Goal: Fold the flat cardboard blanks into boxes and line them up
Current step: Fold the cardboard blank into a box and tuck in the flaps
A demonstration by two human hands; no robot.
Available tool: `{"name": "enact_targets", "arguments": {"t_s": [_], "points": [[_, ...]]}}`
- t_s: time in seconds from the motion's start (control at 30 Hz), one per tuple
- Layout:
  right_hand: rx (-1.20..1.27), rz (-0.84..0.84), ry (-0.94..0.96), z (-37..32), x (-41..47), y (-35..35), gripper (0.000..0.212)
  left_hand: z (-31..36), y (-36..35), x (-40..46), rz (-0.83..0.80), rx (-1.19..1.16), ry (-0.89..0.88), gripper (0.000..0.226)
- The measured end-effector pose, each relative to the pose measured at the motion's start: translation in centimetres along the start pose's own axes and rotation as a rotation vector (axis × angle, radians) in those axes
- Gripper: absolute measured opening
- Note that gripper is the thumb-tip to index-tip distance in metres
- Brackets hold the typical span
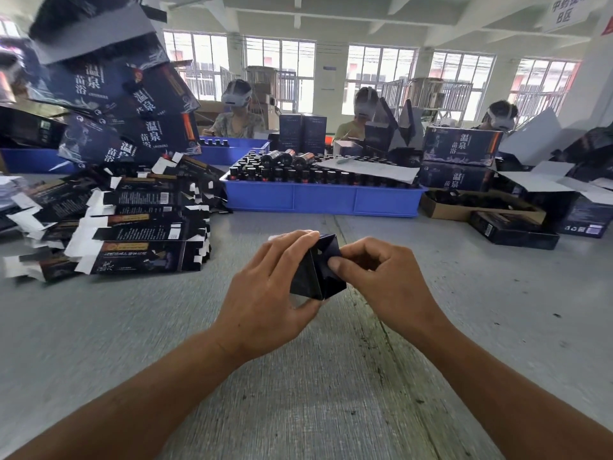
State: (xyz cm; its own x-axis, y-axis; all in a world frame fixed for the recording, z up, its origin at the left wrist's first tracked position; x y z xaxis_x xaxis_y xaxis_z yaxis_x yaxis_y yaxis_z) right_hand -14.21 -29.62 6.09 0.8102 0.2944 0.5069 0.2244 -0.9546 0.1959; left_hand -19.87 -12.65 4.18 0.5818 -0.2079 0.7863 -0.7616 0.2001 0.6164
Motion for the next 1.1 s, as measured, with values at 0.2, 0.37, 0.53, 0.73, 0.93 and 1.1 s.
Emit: {"name": "enact_targets", "arguments": {"t_s": [0.2,0.37,0.53,0.73,0.93,1.1], "points": [[-0.129,0.024,0.020,-0.3,0.0,-0.3,0.006,0.0,-0.1,0.1,0.015,0.030,-0.026,0.075],[0.069,-0.080,-0.094,0.1,0.3,0.5,0.005,-0.2,-0.2,0.0,-0.016,-0.002,0.021,0.080],[0.088,-0.087,-0.096,0.4,0.3,0.5,0.019,-0.2,-0.2,0.0,-0.010,-0.014,0.021,0.079],[-0.083,-0.120,-0.053,0.7,-0.2,-0.8,0.070,1.1,-0.9,-0.1,-0.023,0.093,-0.206,0.080],[0.285,0.082,-0.307,2.7,0.7,0.7,0.057,-0.9,-0.3,0.2,0.101,-0.001,0.146,0.068],[0.270,-0.114,-0.408,4.0,0.2,-0.5,0.053,-3.1,-1.3,0.4,-0.131,-0.823,0.662,0.064]]}}
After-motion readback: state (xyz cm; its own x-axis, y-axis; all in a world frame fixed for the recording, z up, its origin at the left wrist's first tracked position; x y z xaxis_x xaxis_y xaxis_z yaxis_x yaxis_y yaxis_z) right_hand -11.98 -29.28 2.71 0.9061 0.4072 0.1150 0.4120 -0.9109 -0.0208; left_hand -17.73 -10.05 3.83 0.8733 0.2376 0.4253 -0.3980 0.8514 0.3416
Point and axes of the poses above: each hand's wrist, its own x-axis towards the middle knuckle, its own y-axis out of the back of the hand, z = x × y, the point moved 4 cm from there along x, towards the middle knuckle, and after that the axes turned 14 degrees about x, right-handed, at the moved point
